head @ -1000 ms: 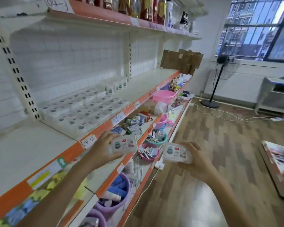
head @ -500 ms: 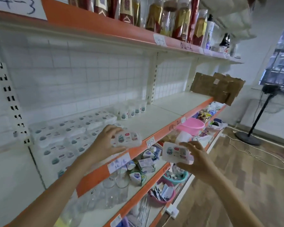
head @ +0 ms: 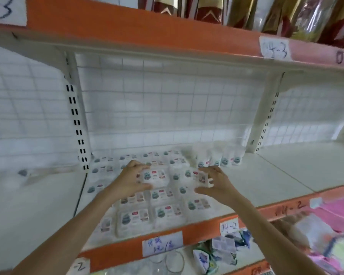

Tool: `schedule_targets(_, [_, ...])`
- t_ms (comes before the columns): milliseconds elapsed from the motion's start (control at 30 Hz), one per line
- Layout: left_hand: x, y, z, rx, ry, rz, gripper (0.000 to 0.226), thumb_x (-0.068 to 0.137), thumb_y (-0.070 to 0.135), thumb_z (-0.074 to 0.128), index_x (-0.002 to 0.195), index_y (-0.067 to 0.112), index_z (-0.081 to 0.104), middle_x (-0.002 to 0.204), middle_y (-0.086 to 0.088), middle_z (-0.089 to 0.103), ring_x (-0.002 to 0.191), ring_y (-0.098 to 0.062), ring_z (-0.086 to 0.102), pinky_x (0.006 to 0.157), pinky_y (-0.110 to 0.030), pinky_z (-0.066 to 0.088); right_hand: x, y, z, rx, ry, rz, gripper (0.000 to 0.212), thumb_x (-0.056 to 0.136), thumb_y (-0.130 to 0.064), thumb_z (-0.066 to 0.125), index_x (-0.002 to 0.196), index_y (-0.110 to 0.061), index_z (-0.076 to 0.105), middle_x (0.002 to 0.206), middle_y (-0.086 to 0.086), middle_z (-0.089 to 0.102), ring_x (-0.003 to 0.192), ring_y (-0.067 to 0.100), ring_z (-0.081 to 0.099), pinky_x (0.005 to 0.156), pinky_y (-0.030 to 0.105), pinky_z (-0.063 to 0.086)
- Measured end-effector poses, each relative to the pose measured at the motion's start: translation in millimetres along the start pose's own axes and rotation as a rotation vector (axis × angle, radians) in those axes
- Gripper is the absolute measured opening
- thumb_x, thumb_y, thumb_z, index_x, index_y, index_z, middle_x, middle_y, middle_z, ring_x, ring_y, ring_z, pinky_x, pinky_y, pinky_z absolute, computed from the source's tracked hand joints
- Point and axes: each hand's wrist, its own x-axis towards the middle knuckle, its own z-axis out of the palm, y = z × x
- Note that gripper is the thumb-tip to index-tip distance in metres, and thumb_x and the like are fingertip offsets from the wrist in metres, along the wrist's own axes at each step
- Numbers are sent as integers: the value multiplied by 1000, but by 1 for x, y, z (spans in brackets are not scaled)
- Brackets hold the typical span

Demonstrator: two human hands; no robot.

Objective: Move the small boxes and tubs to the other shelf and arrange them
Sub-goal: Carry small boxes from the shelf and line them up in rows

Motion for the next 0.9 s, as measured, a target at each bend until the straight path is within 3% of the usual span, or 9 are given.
schedule_targets(133, [7, 5, 14, 21, 9, -104, 68, 79, 36, 70, 137, 20, 40, 117, 8, 34, 114, -8, 38, 93, -16, 32, 49, 18, 6, 77, -142, -88, 71, 72, -21, 78, 134, -16, 43, 119, -4, 37, 111, 12, 43, 91, 17, 34])
schedule_targets(267, [8, 12, 28, 56, 82, -193, 63, 81, 30, 69, 136, 18, 41, 118, 10, 33, 114, -5, 37, 100, -19, 33, 77, 37, 15, 158, -240, -175, 64, 73, -19, 76, 129, -21, 44, 123, -3, 38, 116, 13, 41, 96, 22, 36])
schedule_targets(400, [4, 17, 39, 37, 213, -287, 58, 80, 28, 71, 131, 17, 45, 120, 8, 34, 114, -5, 40, 101, -21, 36, 87, 50, 24, 258, -237, -251, 48, 71, -11, 77, 108, -27, 51, 116, -3, 41, 117, 15, 35, 103, 29, 34])
schedule_targets(500, [3, 24, 46, -55, 281, -353, 56, 81, 26, 70, 131, 17, 47, 124, 4, 43, 112, -10, 49, 96, -22, 41, 92, 54, 27, 362, -268, -246, 46, 70, -9, 77, 106, -22, 53, 114, -7, 49, 111, 14, 45, 93, 23, 38])
schedule_targets(633, [1, 28, 54, -58, 356, -374, 54, 83, 20, 68, 132, 14, 46, 121, 3, 43, 110, -7, 48, 86, -8, 36, 96, 56, 33, 438, -268, -225, 45, 68, -9, 79, 102, -24, 55, 117, 1, 55, 106, 14, 55, 94, 29, 44])
schedule_targets(800, [0, 26, 58, -46, 412, -384, 53, 82, 19, 68, 131, 12, 48, 126, -4, 47, 116, -17, 50, 101, -31, 41, 97, 53, 36, 486, -275, -200, 47, 65, -8, 80, 102, -24, 57, 120, 2, 52, 107, 15, 55, 96, 29, 45])
schedule_targets(900, [3, 27, 60, -28, 449, -381, 51, 81, 16, 69, 128, 10, 51, 122, -5, 48, 110, -15, 51, 97, -25, 41, 97, 51, 34, 436, -264, -194, 47, 65, -8, 80, 105, -21, 58, 120, 2, 49, 107, 14, 51, 94, 23, 41])
